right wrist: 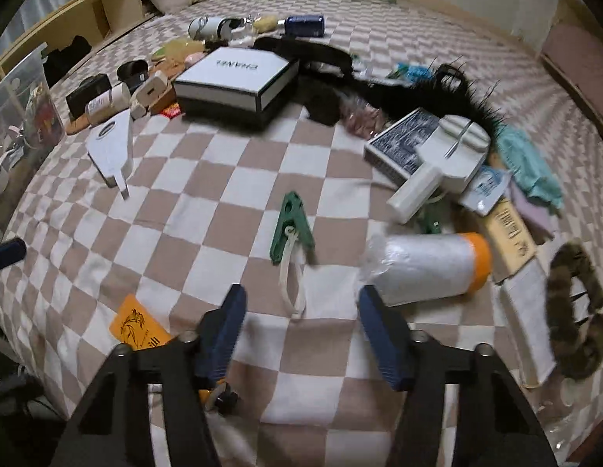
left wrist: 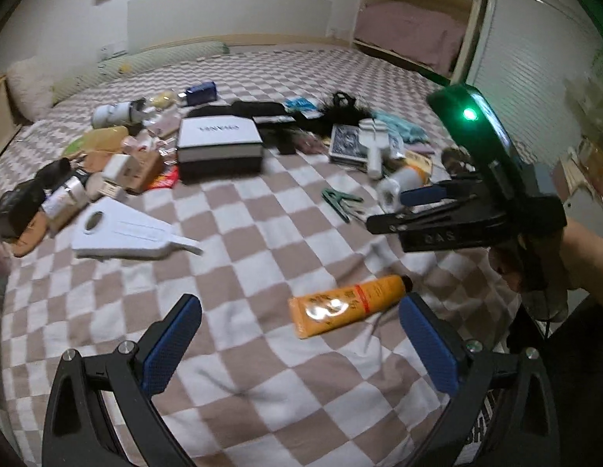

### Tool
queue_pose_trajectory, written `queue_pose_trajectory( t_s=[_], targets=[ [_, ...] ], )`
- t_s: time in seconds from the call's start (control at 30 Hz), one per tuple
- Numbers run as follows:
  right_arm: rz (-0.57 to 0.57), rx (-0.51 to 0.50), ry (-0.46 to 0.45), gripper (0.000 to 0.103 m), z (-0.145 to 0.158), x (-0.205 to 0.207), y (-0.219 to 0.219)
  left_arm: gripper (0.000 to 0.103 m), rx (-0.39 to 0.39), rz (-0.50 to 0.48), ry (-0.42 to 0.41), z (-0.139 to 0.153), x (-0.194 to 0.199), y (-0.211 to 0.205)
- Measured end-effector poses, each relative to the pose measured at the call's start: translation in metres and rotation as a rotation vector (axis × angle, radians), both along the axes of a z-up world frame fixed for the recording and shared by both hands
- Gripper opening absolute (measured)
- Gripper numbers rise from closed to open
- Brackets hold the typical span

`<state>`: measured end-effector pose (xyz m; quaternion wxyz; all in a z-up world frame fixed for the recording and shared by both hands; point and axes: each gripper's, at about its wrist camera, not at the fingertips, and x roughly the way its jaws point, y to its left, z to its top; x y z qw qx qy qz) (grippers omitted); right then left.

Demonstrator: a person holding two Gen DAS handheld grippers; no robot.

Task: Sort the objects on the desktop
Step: 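Grasp the green clothespin with the right gripper and lift it, then grasp the orange hand-cream tube with the left gripper and lift it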

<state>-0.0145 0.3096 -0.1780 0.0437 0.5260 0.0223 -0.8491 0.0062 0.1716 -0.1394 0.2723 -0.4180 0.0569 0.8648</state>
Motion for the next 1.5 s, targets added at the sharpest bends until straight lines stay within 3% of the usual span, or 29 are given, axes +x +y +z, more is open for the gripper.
queue_pose_trajectory(
  t_s=[0.3,0.37,0.43,0.53,0.73,1.23,1.4,1.5],
  targets=[
    [-0.063,-0.093,-0.006,0.056,-0.017,-0.038,0.003,0.101,0.016,-0.055,-0.086,-0.025,-0.001,0.008],
    [-0.065,-0.098,-0.019,0.044,-0.024,-0.046,0.002,0.101,0.020,-0.061,-0.105,-0.031,-0.002,0.009],
    [-0.064,-0.108,-0.018,0.041,-0.024,-0.046,0.002,0.101,0.010,-0.068,-0.105,-0.035,-0.001,0.009],
    [-0.062,-0.124,-0.017,0.027,-0.023,-0.046,0.004,0.101,-0.004,-0.078,-0.082,-0.038,0.002,0.009],
    [-0.060,-0.156,-0.017,0.026,-0.023,-0.046,0.006,0.101,-0.131,-0.128,0.111,-0.038,0.015,0.019],
    [-0.185,-0.393,-0.135,0.026,-0.007,-0.013,0.050,0.101,-0.299,-0.259,0.230,-0.063,0.016,0.061],
    [-0.181,-0.418,-0.169,0.026,-0.014,-0.016,0.044,0.089,-0.290,-0.257,0.182,-0.065,0.006,0.072],
    [-0.188,-0.435,-0.175,0.026,-0.015,-0.016,0.047,0.088,-0.258,-0.243,0.121,-0.068,-0.003,0.074]
  ],
)
